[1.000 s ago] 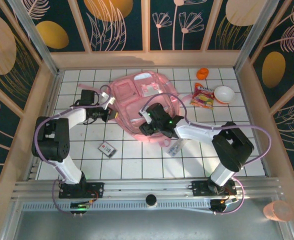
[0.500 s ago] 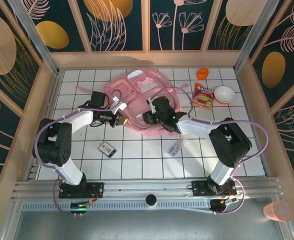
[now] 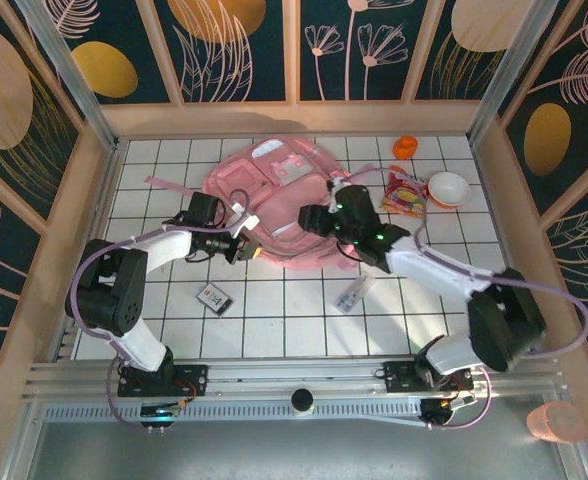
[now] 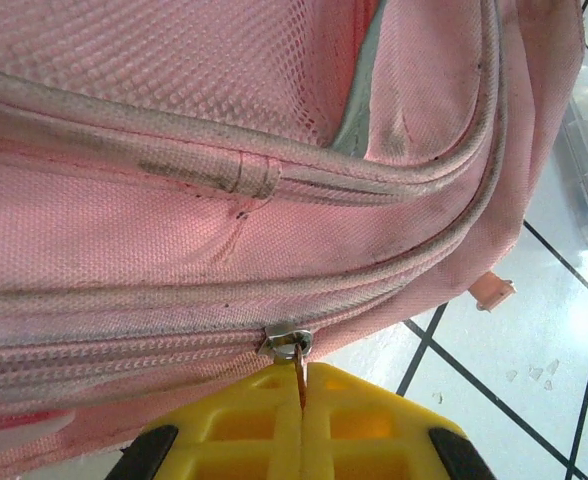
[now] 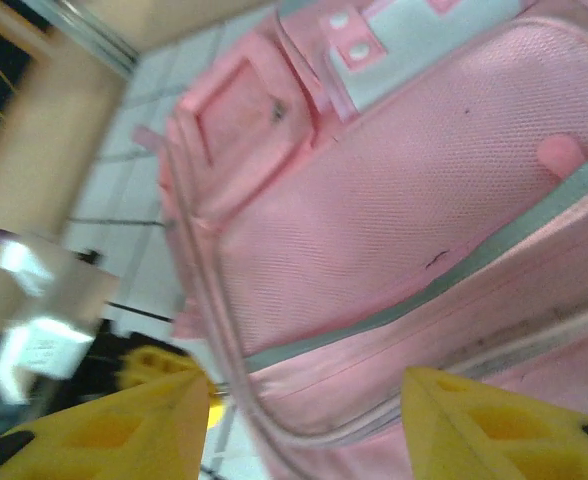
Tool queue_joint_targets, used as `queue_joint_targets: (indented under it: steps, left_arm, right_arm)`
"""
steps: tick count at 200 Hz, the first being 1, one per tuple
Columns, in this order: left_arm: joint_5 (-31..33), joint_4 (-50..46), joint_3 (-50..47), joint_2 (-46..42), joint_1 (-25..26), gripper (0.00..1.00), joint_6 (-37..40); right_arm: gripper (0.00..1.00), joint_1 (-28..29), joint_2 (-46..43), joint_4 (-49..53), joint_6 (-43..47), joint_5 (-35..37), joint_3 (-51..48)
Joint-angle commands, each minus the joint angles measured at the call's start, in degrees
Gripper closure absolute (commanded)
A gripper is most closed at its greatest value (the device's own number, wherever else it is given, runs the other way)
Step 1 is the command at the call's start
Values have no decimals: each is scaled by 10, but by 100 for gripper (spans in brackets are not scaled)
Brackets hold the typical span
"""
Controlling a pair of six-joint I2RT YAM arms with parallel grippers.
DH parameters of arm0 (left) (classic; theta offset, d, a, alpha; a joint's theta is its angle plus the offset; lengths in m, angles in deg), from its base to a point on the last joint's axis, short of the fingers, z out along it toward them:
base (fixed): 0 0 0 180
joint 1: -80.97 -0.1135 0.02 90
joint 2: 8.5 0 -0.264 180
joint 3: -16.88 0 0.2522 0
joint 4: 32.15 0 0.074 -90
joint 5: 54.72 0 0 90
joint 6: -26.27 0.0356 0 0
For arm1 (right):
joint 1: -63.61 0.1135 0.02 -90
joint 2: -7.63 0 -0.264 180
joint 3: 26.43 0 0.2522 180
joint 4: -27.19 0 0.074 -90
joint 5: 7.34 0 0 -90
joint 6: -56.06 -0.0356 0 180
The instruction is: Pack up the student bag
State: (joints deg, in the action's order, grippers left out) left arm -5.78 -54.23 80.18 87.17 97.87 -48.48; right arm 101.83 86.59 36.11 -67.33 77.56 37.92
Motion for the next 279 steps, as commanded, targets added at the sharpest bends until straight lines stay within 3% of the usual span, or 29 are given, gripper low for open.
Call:
queue_joint_targets:
  steps: [1, 22, 46, 69, 123, 163, 197, 279]
  left_arm:
    - [-18, 17, -9, -14, 7, 100, -17]
    - [-18, 20, -9, -17, 6, 100, -17]
    - [-20, 24, -8, -24, 7, 100, -21]
    - [-19, 29, -10, -25, 6, 100, -28]
    - [-14, 29, -14, -32, 7, 100, -26]
    - [-18, 33, -15, -29, 23, 100, -28]
    - [-18, 33, -9, -24, 39, 100, -28]
    - [-42, 74, 15, -28, 129, 100, -66]
  right_arm:
    - [46, 1, -24, -25, -172, -64, -48]
    - [47, 11, -12, -36, -246, -84, -56]
    - [48, 23, 15, -38, -281, -57, -45]
    - [48, 9, 57, 13, -372, -36, -22]
    - [55, 6, 122, -57, -382, -43, -3]
    - [80, -1, 149, -90, -373, -45, 7]
    - [91, -1, 164, -109, -375, -49, 12]
    - [95, 8, 165, -149, -382, -52, 32]
